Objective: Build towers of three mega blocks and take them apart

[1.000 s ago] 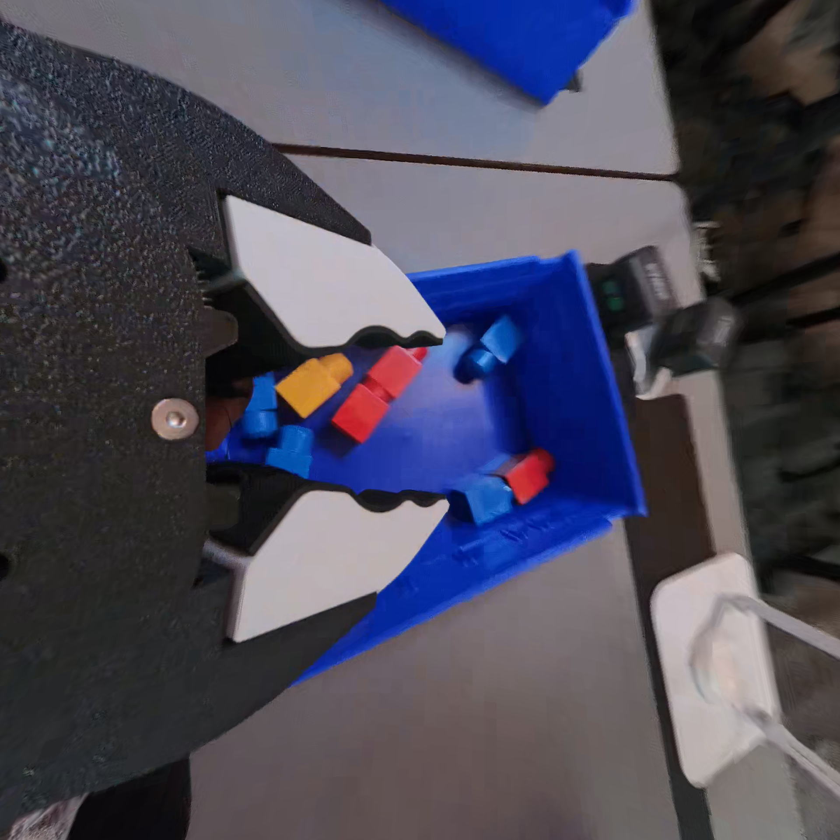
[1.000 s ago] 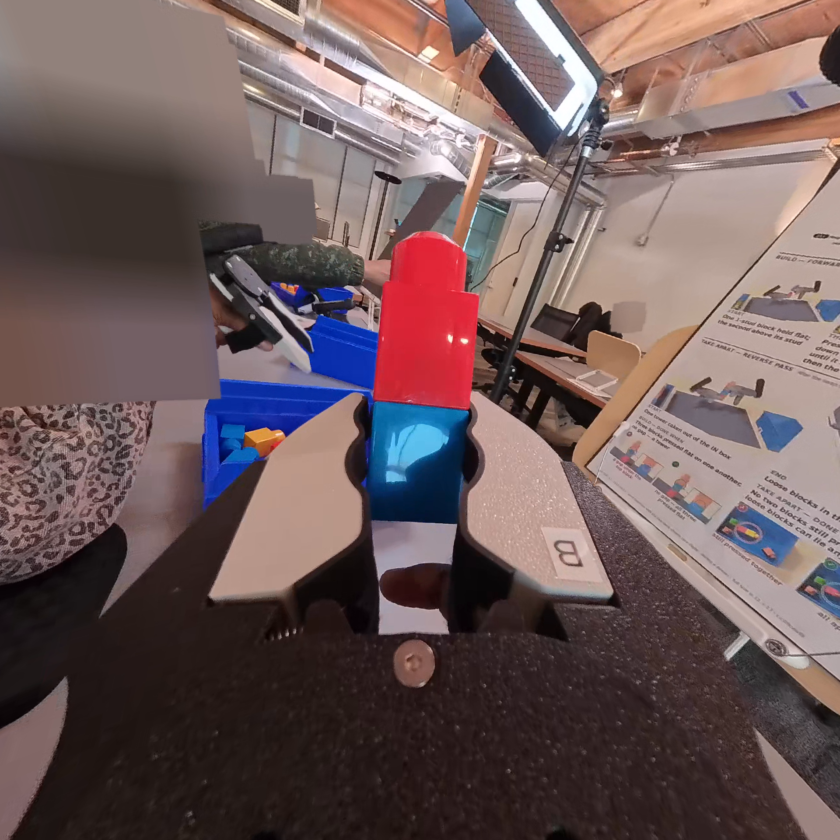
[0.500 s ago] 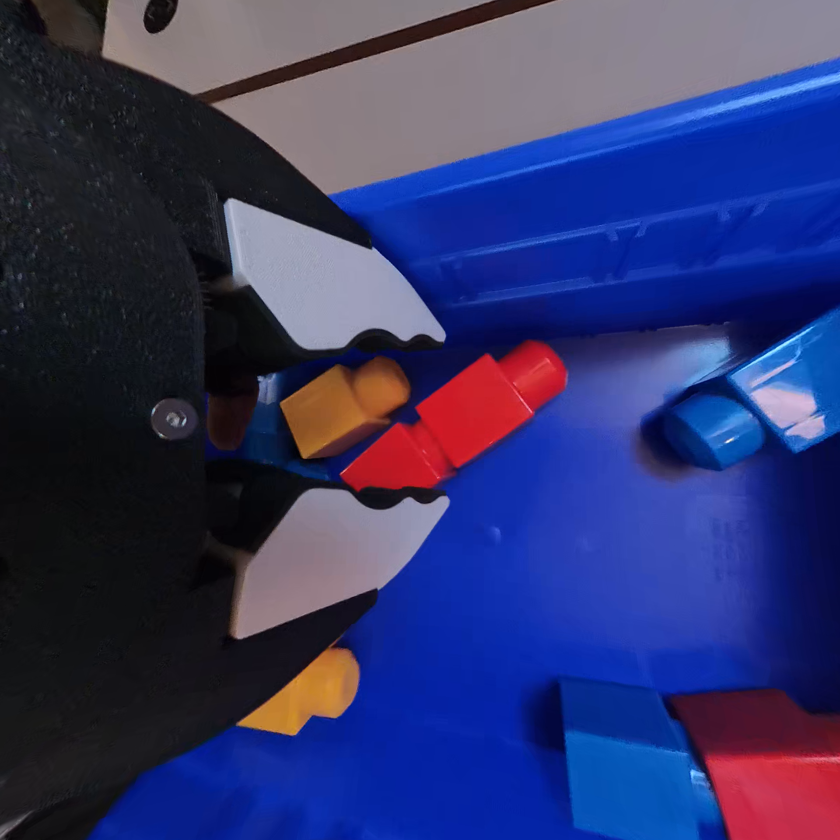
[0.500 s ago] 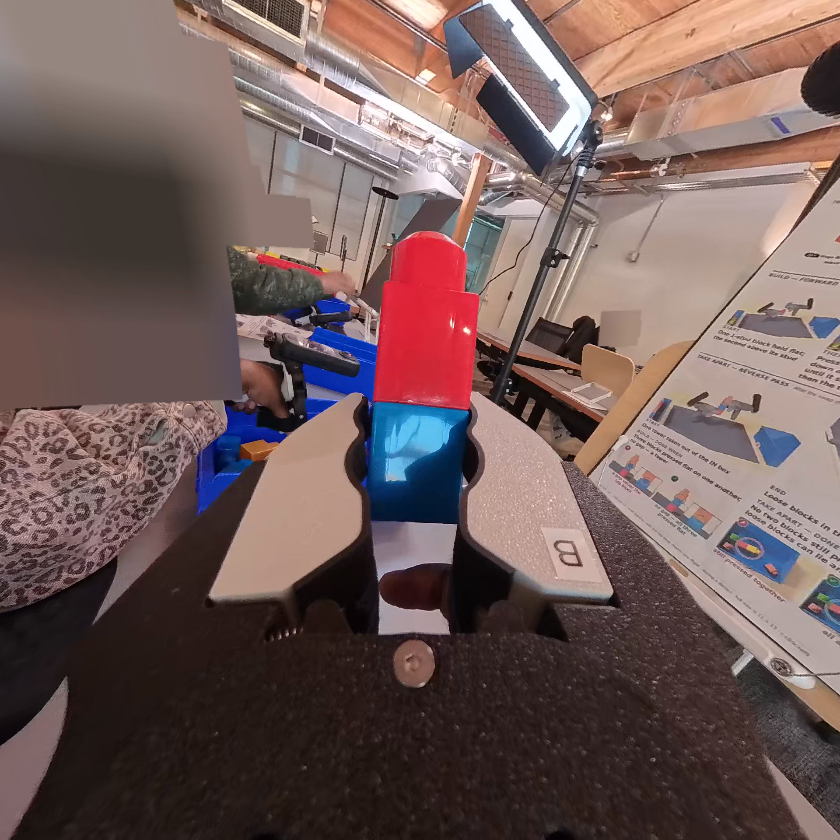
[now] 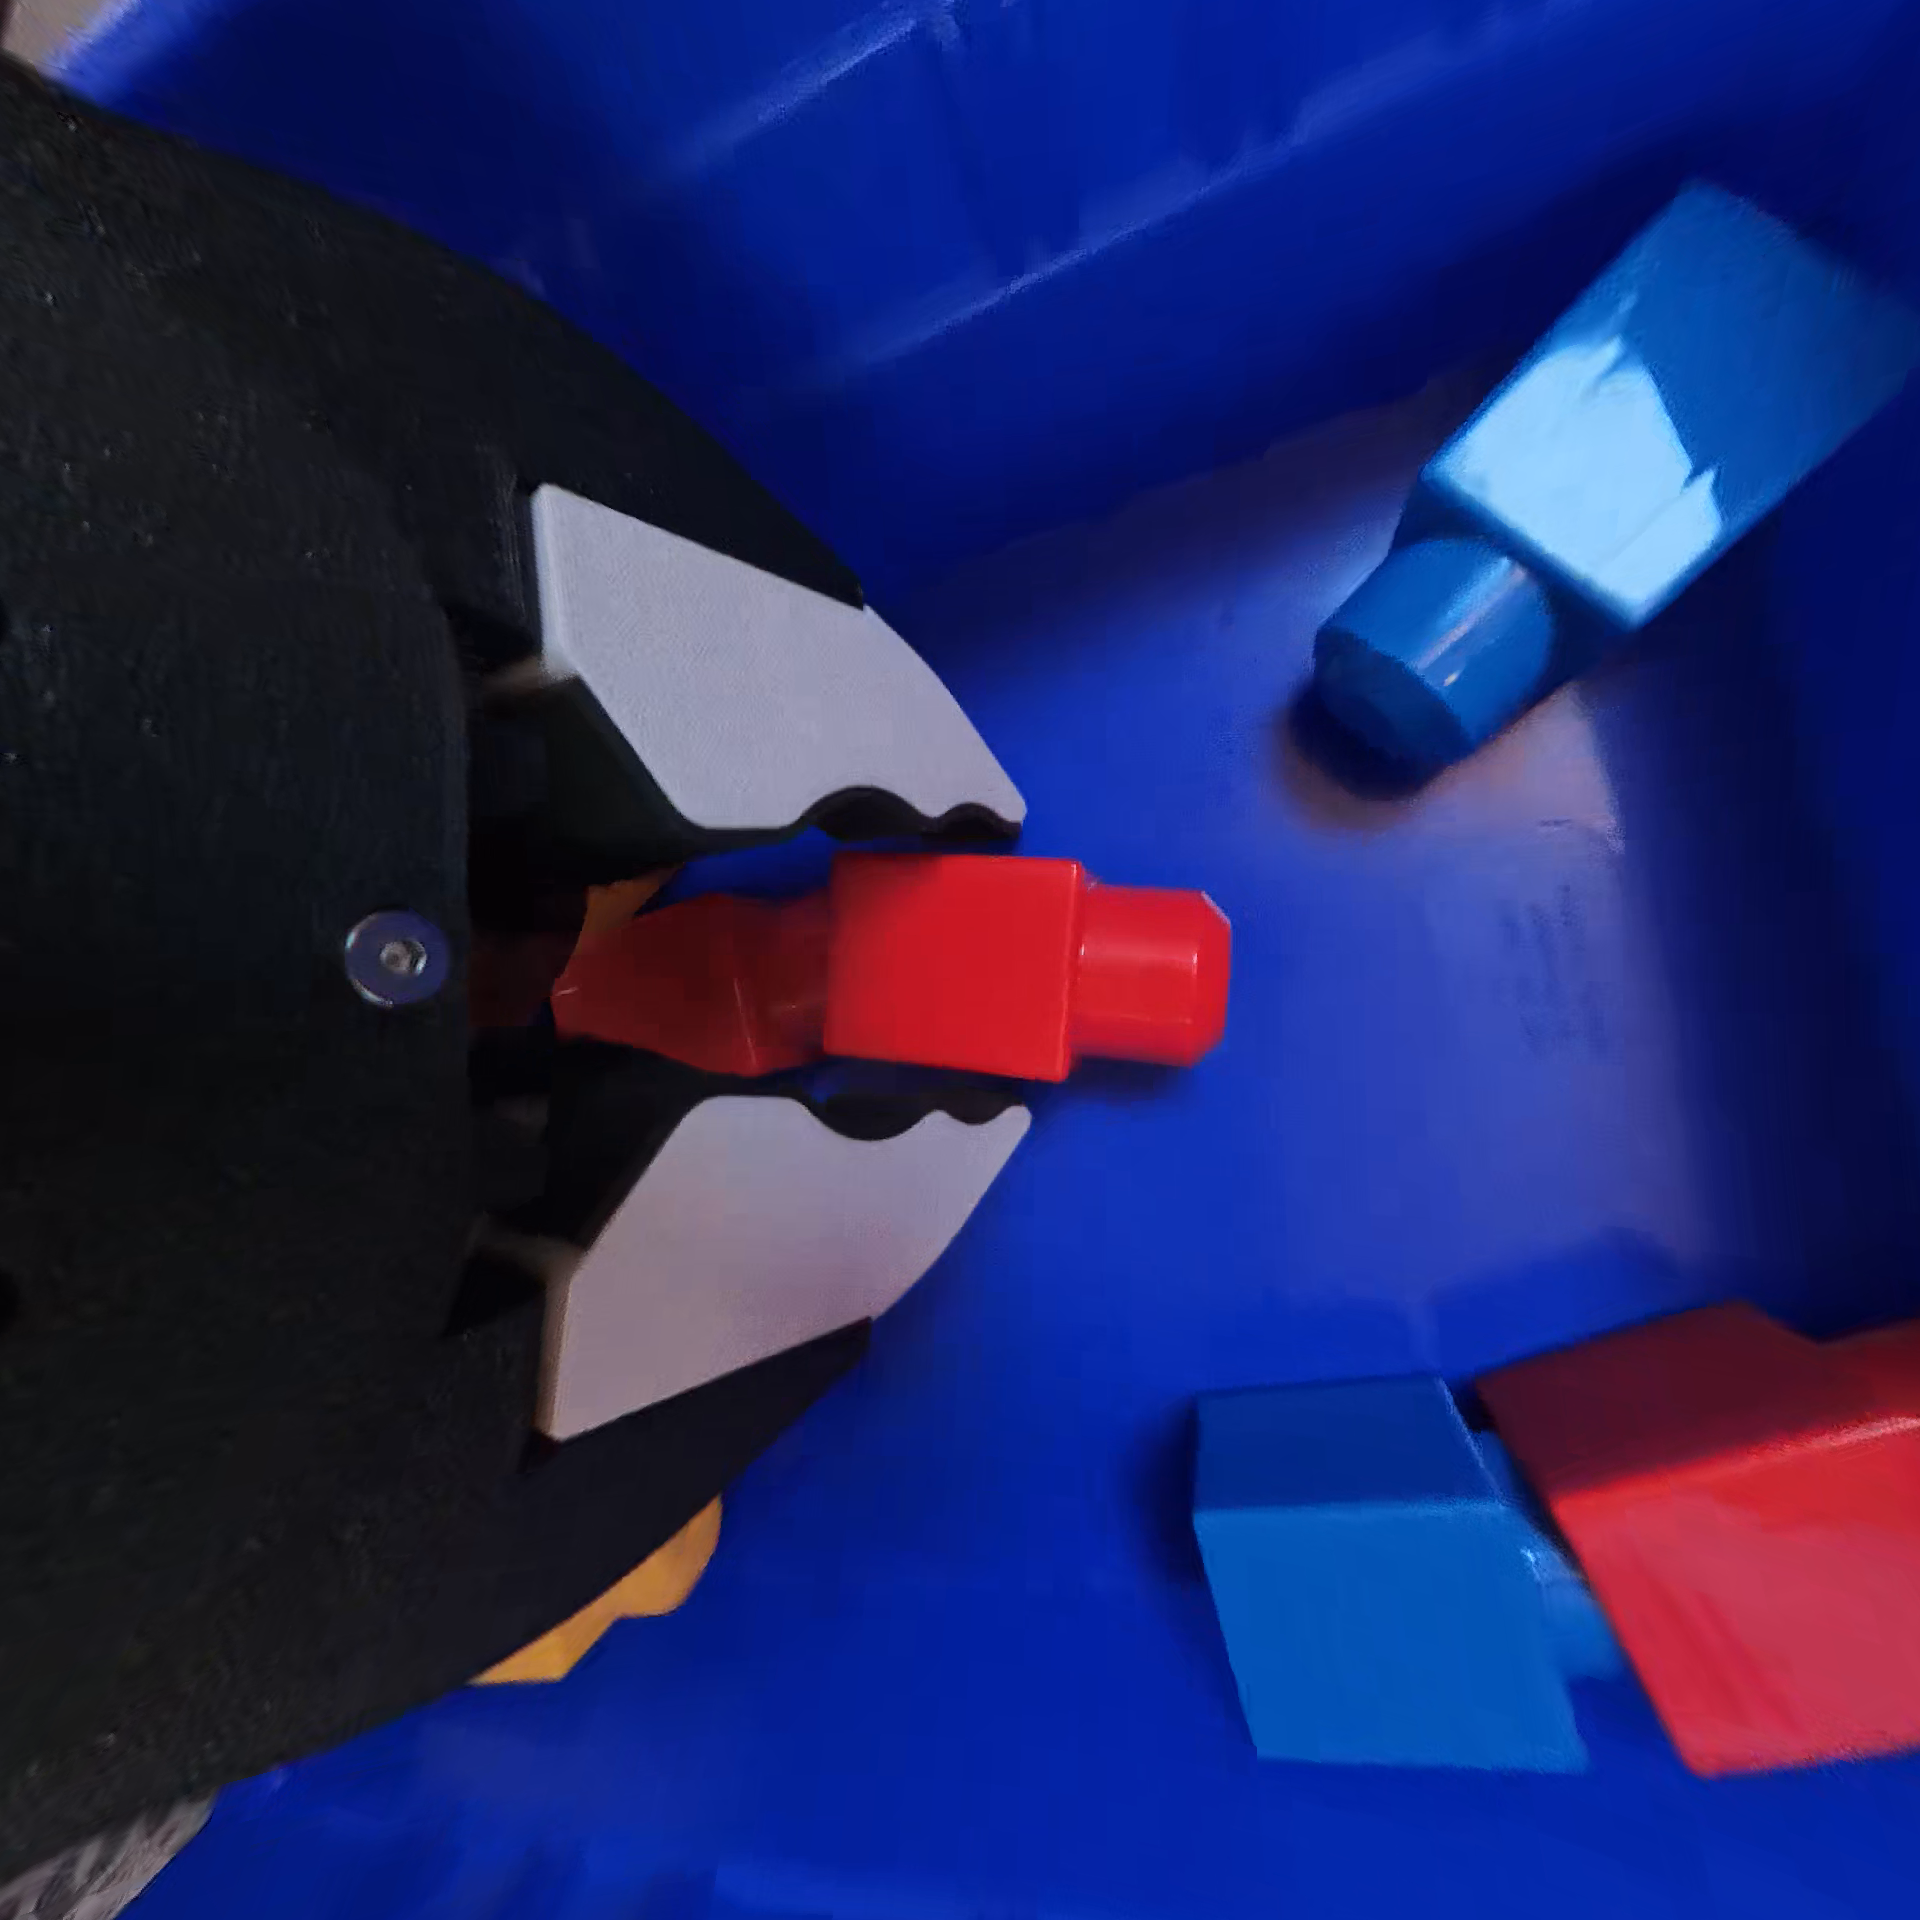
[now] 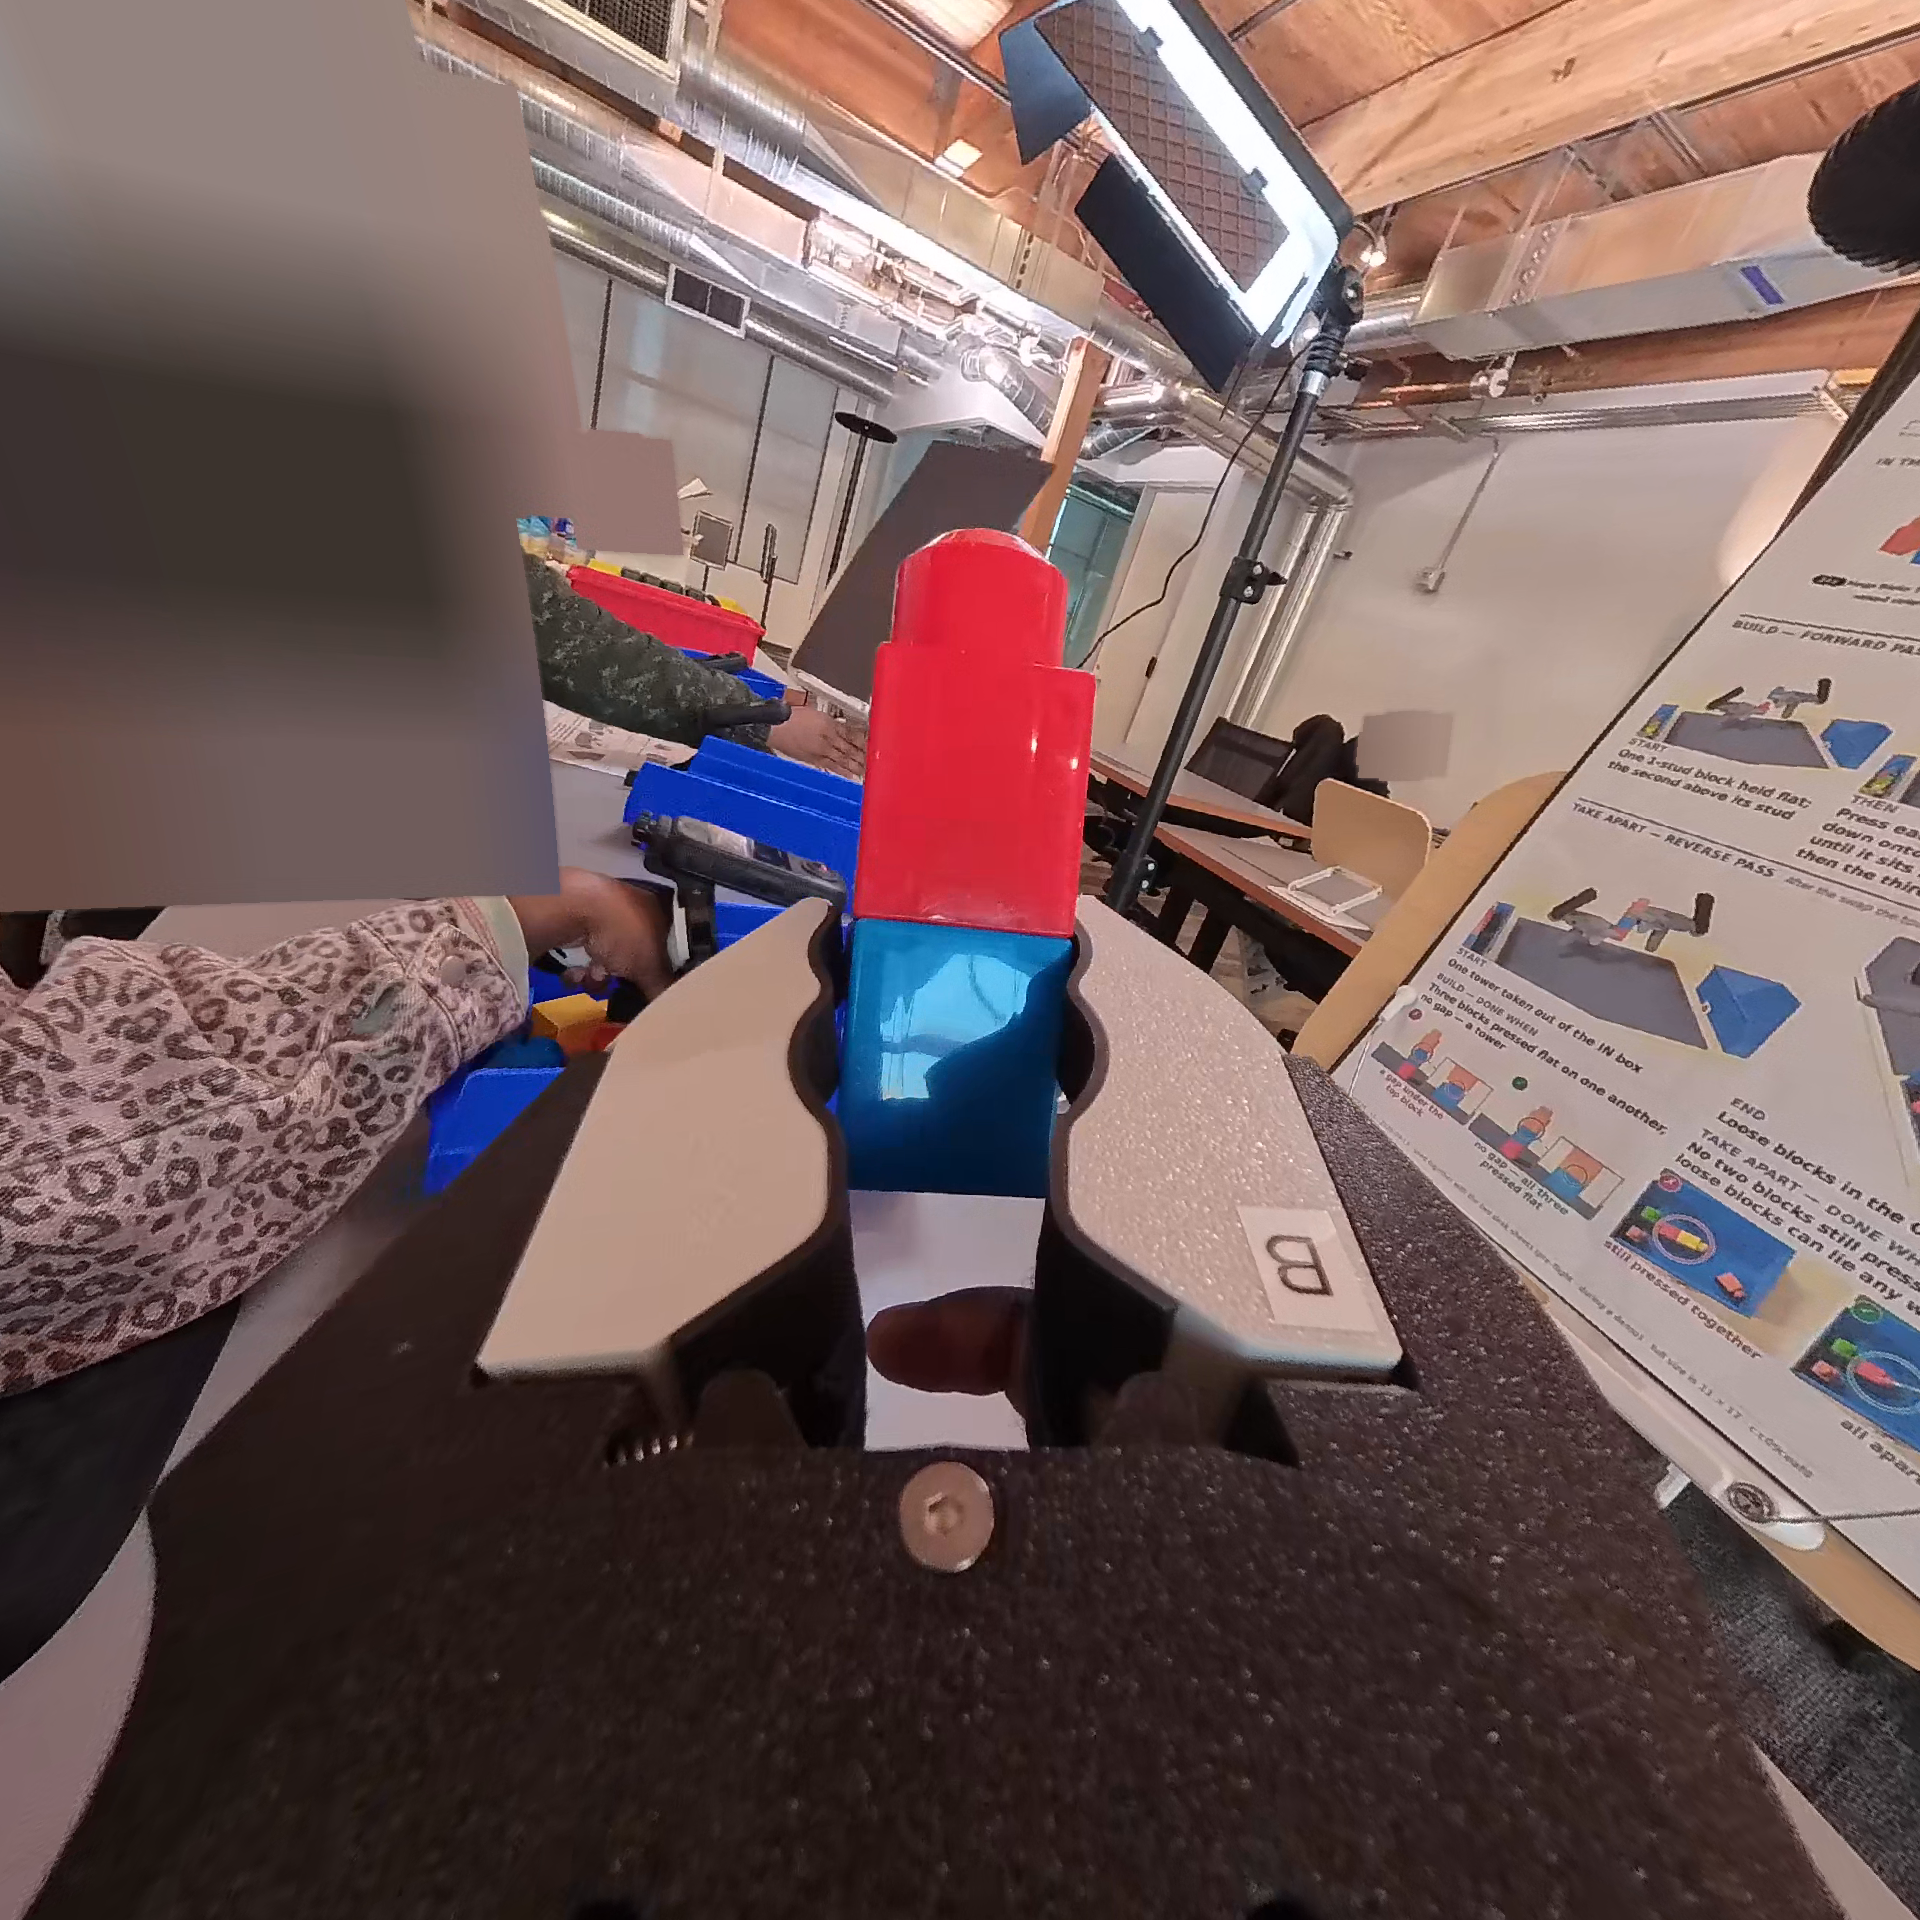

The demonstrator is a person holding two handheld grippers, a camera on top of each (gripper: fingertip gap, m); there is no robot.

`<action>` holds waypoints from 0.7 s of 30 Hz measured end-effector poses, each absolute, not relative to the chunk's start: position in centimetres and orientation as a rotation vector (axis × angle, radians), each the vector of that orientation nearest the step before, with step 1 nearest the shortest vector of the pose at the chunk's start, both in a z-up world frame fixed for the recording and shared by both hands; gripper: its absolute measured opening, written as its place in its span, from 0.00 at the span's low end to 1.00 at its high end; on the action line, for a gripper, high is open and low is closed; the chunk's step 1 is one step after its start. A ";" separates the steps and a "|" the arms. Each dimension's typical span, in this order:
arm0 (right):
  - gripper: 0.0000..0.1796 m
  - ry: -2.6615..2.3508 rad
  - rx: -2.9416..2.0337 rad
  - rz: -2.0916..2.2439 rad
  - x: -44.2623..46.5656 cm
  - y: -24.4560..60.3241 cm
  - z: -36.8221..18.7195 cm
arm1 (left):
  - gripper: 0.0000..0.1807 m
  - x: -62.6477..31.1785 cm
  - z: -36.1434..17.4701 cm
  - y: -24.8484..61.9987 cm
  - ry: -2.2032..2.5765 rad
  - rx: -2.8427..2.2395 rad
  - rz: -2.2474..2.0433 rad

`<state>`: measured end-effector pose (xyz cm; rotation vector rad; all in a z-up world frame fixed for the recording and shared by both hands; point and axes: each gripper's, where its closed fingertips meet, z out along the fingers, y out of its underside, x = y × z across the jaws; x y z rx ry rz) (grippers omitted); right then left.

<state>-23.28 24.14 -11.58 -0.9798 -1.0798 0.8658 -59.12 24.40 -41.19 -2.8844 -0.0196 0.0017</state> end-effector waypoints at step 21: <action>0.21 -1.193 -1.166 1.415 -32.1 19.6 -14.7 | 0.20 -35.8 -4.4 21.8 0.413 -0.723 -1.464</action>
